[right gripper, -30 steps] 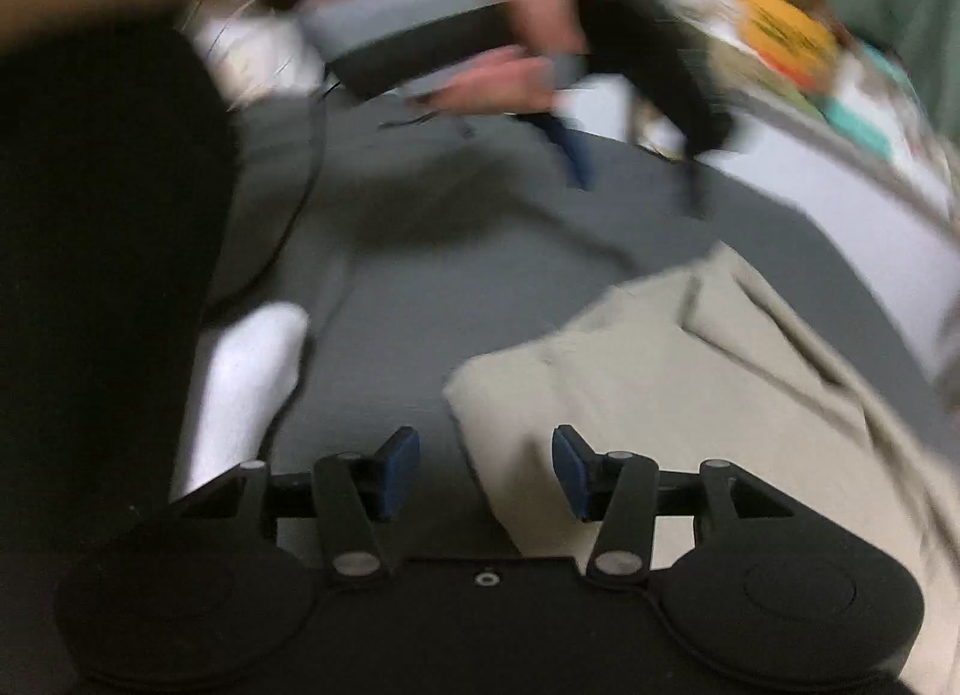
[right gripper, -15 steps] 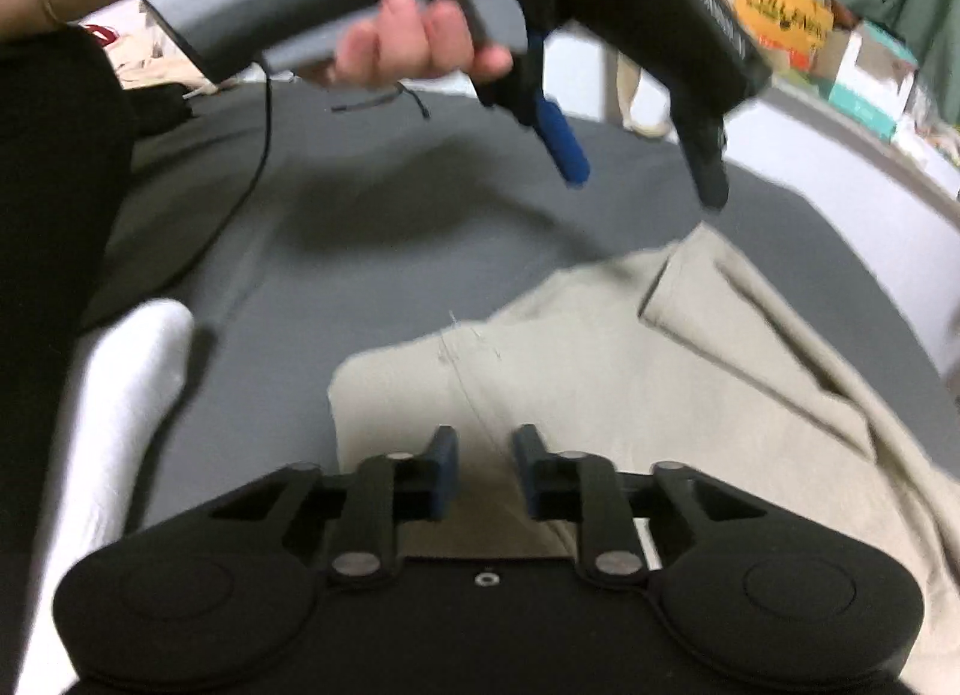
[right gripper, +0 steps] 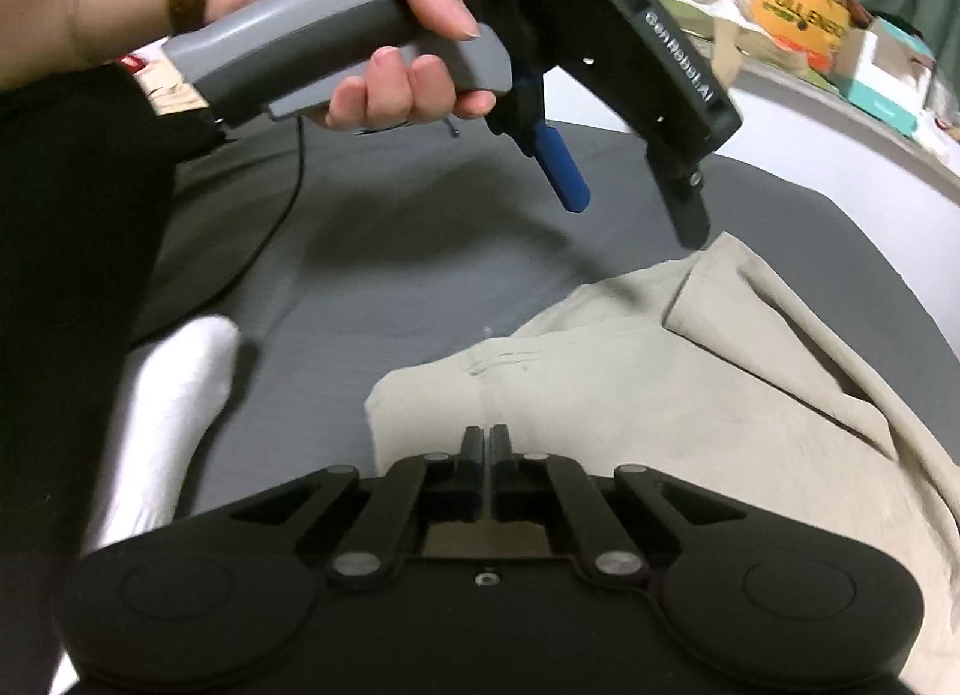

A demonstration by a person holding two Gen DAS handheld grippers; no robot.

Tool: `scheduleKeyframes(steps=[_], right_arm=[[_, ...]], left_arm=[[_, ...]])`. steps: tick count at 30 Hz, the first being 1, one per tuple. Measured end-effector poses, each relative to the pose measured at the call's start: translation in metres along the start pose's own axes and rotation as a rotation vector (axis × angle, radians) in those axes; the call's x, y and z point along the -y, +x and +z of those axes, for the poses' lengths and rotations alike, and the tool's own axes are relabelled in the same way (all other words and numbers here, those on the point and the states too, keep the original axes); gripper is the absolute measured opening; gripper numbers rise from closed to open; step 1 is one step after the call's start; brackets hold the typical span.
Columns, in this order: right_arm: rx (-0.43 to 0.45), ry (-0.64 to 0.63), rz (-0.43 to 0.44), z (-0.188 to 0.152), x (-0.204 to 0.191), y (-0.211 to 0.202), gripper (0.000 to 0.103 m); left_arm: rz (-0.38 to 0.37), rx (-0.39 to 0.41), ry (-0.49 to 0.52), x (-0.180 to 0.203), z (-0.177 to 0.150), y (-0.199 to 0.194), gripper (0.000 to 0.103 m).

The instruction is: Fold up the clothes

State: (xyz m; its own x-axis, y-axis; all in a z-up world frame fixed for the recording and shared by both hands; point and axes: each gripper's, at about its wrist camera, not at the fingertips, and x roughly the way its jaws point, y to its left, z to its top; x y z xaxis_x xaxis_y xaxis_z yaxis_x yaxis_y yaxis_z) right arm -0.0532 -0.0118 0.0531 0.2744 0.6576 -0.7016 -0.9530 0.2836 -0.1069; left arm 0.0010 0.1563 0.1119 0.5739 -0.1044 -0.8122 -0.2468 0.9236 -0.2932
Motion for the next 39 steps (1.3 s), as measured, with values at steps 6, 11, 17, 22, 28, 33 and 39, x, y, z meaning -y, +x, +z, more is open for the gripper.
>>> scheduleKeyframes(steps=[6,11,17,22,28,33,39], right_arm=[[-0.019,-0.017,-0.076,-0.002,-0.004,0.004,0.012],[-0.008,0.001,-0.053,0.001,-0.009,-0.001,0.013],[-0.085,-0.130,-0.073,-0.012,-0.013,-0.026,0.019],[-0.083,0.029,-0.113,-0.032,0.030,-0.078,0.036],[0.027,0.748,-0.338,-0.088,0.136,-0.155,0.040],[0.010,0.922,-0.210,-0.127,0.153,-0.162,0.040],[-0.019,0.931,-0.082,-0.136,0.150,-0.136,0.040]], left_arm=[[0.032,-0.020,-0.182,-0.039,0.000,0.004,0.084],[-0.101,-0.056,-0.311,-0.056,-0.001,0.016,0.083],[-0.085,-0.141,-0.043,-0.021,-0.011,0.018,0.083],[-0.216,-0.178,0.163,0.007,-0.028,-0.010,0.083],[-0.196,-0.296,0.299,0.016,-0.022,-0.015,0.083],[-0.183,-0.382,0.318,0.013,-0.027,-0.010,0.082],[-0.158,-0.461,0.415,0.029,-0.038,0.003,0.064]])
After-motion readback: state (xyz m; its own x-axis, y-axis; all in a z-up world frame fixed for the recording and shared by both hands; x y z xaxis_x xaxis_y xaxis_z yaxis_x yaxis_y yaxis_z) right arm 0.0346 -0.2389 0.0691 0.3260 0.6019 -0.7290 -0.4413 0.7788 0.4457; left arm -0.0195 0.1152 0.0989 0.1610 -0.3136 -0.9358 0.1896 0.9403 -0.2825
